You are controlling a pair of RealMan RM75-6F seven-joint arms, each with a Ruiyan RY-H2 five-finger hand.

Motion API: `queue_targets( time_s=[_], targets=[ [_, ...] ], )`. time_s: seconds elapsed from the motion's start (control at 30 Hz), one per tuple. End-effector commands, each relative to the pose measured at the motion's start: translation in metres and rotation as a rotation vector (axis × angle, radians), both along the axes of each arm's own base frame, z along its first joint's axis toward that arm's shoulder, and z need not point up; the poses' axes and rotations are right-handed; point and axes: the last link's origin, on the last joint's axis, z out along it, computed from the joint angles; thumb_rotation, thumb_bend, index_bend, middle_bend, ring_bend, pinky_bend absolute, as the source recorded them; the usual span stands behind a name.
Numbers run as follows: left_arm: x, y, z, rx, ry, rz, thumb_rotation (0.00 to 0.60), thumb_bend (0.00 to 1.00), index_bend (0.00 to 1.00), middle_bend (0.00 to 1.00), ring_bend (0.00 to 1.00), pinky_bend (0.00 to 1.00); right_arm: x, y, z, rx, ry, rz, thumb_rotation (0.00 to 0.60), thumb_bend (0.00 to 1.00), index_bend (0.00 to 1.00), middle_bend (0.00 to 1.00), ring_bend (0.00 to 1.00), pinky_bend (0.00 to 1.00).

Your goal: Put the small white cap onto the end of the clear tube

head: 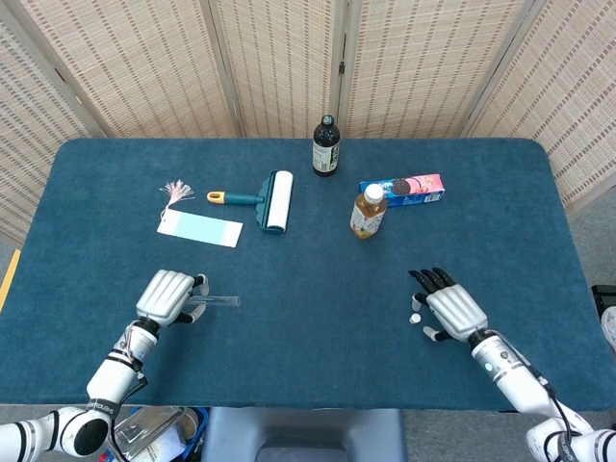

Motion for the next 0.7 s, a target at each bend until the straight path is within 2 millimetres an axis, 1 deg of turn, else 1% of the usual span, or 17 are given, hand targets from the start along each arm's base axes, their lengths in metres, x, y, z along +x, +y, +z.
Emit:
queue_targets(
  time_s=[0.03, 0.4, 0.7],
  targets=[
    [-0.001, 0.0, -0.001, -0.002, 0.001, 0.001, 0.6, 0.33, 0.63, 1.0, 1.0, 1.0, -0.002, -0.001, -0.003, 0.008, 0.01, -0.006, 0.6, 0.23, 0.42, 0.05, 0.0, 0.0],
    [-0.002, 0.001, -0.002, -0.004, -0.002, 0.005, 0.6, 0.33, 0.63, 1.0, 1.0, 1.0, -0.005, -0.009, -0.013, 0.019, 0.028, -0.024, 0.6, 0.23, 0.42, 0.06, 0.0, 0.0],
    [-0.003, 0.002, -0.002, -0.003, -0.002, 0.007, 0.6, 0.33, 0.64, 1.0, 1.0, 1.0, -0.005, -0.013, -0.018, 0.027, 0.032, -0.028, 0.6, 0.26, 0.44, 0.08, 0.0, 0.0]
  ],
)
